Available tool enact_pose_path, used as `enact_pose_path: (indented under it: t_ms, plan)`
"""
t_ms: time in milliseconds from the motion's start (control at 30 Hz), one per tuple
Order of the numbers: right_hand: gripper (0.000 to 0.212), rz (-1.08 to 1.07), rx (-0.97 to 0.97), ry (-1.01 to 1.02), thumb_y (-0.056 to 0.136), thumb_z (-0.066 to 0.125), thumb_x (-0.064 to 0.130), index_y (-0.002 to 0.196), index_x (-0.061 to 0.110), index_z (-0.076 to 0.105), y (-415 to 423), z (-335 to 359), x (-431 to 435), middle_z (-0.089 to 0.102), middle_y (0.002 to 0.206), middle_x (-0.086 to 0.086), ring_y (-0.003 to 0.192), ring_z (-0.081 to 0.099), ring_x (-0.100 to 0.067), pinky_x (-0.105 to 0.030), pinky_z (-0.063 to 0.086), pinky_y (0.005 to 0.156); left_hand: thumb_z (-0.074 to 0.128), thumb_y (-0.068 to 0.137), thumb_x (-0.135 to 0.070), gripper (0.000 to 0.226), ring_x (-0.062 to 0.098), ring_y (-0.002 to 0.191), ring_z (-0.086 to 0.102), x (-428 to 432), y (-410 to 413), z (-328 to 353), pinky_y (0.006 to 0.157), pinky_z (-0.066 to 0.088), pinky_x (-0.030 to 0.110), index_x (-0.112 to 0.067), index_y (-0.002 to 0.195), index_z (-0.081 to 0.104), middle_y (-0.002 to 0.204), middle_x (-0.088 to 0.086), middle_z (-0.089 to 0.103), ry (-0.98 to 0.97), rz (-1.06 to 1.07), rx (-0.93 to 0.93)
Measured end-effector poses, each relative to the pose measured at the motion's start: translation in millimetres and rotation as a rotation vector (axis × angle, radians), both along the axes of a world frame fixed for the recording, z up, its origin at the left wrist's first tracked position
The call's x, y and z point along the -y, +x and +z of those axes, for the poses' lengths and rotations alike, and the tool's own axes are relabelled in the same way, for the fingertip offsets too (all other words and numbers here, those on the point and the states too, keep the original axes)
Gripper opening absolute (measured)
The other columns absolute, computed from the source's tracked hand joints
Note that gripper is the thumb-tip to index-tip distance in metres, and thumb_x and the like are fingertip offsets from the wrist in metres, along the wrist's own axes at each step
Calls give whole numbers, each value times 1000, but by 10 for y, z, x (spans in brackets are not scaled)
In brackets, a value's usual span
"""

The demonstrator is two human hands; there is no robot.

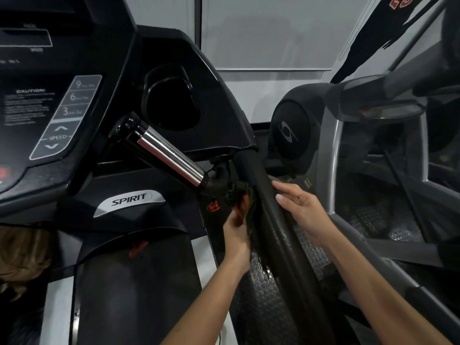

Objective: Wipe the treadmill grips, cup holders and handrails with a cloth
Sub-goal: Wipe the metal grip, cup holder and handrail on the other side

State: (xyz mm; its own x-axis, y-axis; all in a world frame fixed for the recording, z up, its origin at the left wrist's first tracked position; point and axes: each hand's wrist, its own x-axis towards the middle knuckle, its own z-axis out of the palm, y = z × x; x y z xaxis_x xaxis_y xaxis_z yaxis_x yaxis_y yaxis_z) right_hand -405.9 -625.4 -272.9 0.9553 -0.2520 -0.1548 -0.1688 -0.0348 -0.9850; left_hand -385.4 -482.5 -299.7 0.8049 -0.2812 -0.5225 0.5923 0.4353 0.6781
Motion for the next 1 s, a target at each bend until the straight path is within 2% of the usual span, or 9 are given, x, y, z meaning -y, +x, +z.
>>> enact_pose_path:
  t_ms: [100,200,333,500,633,733,833,900,1000]
  plan:
    - [28,-10,2,-23,87,58,11,108,29,63,-6,7,1,59,117,12,113,57,-8,-22,44,95,54,91,-11,18,21,93,65,-31,-7,114,82,52,32,-20,100,66,101,7,69,7,-1,38]
    - [26,-4,5,-70,89,55,9,108,24,65,-18,24,-14,60,116,9,113,57,-9,-29,44,99,56,90,-11,32,11,109,60,-43,109,282,95,48,28,-25,118,62,117,-2,65,156,-14,324]
    - [26,4,38,-108,90,55,6,106,24,66,-26,30,-41,60,115,12,111,57,-4,-23,44,97,47,94,-17,52,11,131,39,128,316,341,113,30,32,-23,144,33,145,-2,40,417,-77,529]
    - [28,15,40,-132,91,53,6,103,27,65,-31,22,-36,59,119,8,112,55,0,-15,41,95,32,101,-22,54,17,141,21,269,505,381,114,15,26,-16,150,10,155,6,17,527,-83,561]
    - [27,-6,44,-104,91,53,4,103,24,66,-32,18,-55,60,116,8,111,56,-4,-18,43,95,27,102,-26,53,14,141,20,200,328,307,116,17,30,-22,150,6,156,1,14,526,-130,611]
    - [28,-19,40,-27,87,58,-1,99,22,68,-42,28,-63,61,113,5,106,61,-11,-23,51,88,36,99,-28,58,7,133,25,120,64,331,103,20,17,-27,149,4,155,0,9,527,-229,624]
    - [30,-16,29,-4,84,59,-3,97,22,68,-64,51,-59,61,113,0,100,64,-12,-25,53,82,50,95,-25,60,1,120,30,16,-38,359,96,25,13,-29,146,18,144,-1,22,455,-234,575]
    - [29,-23,22,-11,84,59,-2,97,22,69,-63,50,-58,60,111,4,97,64,-7,-23,53,82,56,91,-22,46,3,113,39,-49,16,362,95,32,16,-31,133,39,131,-2,35,483,-172,575]
    - [26,-26,20,-19,88,57,3,100,23,69,-41,24,-54,61,110,11,105,61,-6,-24,50,90,56,91,-19,32,8,111,46,-66,92,320,102,36,24,-26,122,53,124,2,49,577,-79,623]
